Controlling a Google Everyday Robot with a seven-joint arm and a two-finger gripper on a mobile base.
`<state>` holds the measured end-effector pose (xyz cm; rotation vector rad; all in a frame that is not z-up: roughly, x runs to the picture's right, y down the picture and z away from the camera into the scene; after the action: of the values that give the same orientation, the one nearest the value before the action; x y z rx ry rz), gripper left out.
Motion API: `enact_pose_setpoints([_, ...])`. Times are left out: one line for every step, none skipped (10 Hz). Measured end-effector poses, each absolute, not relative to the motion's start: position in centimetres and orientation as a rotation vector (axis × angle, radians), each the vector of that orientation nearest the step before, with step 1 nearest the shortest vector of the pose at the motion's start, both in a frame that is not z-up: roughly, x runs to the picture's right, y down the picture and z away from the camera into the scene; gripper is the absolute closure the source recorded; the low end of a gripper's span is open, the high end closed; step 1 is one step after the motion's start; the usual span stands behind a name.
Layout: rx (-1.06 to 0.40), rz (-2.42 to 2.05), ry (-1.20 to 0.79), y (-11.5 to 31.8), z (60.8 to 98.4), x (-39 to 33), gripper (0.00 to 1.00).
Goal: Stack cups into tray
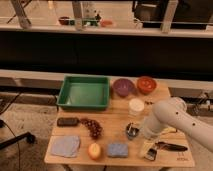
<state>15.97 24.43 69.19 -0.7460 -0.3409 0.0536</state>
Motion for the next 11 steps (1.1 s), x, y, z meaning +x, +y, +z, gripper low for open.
enact_pose_setpoints([-0.752,0.057,-0.357,24.7,69.3,15.8,0.2])
enact_pose_setpoints([-0.756,0.063,-0.374,25.1,69.6,15.8,0.2])
enact_pose_setpoints([-0.758,0.069,-0.39,25.3,69.9,15.9,0.2])
enact_pose_setpoints([-0.755,0.071,-0.401,25.4,70.2,16.1,0.2])
enact_pose_setpoints([-0.749,0.072,-0.415,25.5,70.5,16.2,0.2])
enact_pose_setpoints([-0.741,0.07,-0.422,25.4,70.9,16.3,0.2])
enact_pose_setpoints([-0.737,0.07,-0.426,25.4,71.1,16.4,0.2])
enact_pose_setpoints([-0.733,0.07,-0.428,25.3,71.6,16.5,0.2])
enact_pose_setpoints([-0.733,0.07,-0.429,25.3,71.7,16.5,0.2])
enact_pose_setpoints([-0.735,0.069,-0.43,25.4,72.0,16.4,0.2])
enact_pose_setpoints([-0.739,0.066,-0.431,25.5,72.3,16.3,0.2])
